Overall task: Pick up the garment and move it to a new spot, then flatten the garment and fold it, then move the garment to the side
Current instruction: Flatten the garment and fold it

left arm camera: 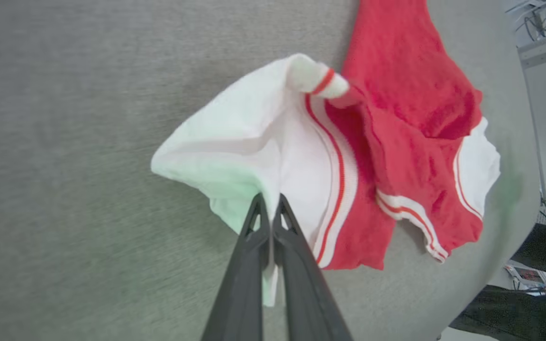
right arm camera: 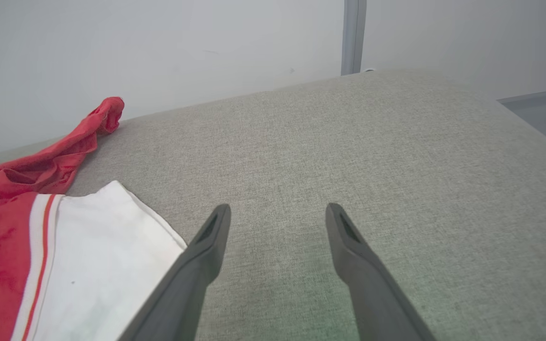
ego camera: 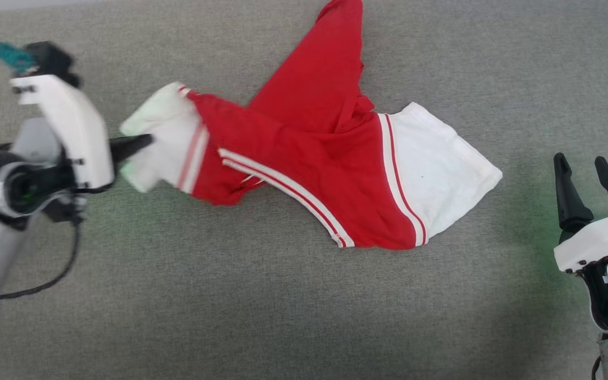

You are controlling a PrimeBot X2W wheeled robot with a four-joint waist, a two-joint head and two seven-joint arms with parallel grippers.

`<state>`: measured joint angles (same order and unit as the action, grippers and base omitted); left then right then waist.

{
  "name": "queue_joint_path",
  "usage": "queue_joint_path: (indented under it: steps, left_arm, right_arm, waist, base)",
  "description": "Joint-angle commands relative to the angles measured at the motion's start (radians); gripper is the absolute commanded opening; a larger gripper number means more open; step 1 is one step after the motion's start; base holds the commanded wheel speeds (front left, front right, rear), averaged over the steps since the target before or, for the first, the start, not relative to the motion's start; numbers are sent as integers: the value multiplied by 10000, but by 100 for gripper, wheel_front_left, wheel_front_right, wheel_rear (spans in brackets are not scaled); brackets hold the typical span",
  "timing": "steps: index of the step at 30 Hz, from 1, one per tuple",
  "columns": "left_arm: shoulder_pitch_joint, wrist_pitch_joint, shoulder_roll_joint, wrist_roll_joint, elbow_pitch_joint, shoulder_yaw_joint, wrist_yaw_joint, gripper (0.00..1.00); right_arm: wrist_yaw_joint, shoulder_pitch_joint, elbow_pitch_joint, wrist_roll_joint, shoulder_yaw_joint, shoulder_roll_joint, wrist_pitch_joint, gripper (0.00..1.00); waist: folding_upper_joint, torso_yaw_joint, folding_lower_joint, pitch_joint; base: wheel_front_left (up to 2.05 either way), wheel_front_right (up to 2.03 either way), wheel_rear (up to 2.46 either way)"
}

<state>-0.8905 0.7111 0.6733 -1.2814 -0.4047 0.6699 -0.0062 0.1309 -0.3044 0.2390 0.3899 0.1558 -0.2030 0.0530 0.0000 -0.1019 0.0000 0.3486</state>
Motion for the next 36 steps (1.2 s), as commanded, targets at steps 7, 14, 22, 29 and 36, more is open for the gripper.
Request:
queue_joint_path:
  steps: [7,14,22,29,36]
  left_arm:
    - [920,-482,1408,486,133,-256,571,0]
    - [1405,-919,1602,1038,-182,-9,974,0]
    - [1371,-1683,1357,1337,-538,-35,928,76]
    - [1688,-2930,1290,1564,-305,-208,701,100]
    - [2702,-5297,879,1880,522,-578,949,100]
  right_arm:
    - [-2,-106,5,48,-132,-92,46,100]
    - [-3,-134,-102,-13,-265,-205,154,100]
    - [-2,-96,-345,-112,-544,-455,433,100]
    - [-2,96,-953,-120,-2192,-1424,1165,100]
    - [-3,157,-2002,792,-4798,-3596,2653,100]
  waist:
    - [0,118,0,121]
    - [0,127,0,198]
    - [0,258,0,66]
    - [0,496,0,-221]
    - [0,801,0,-428]
  base:
    - [0,0,0]
    - [0,0,0]
    - [0,0,0]
    - [0,0,0]
    - [0,0,0]
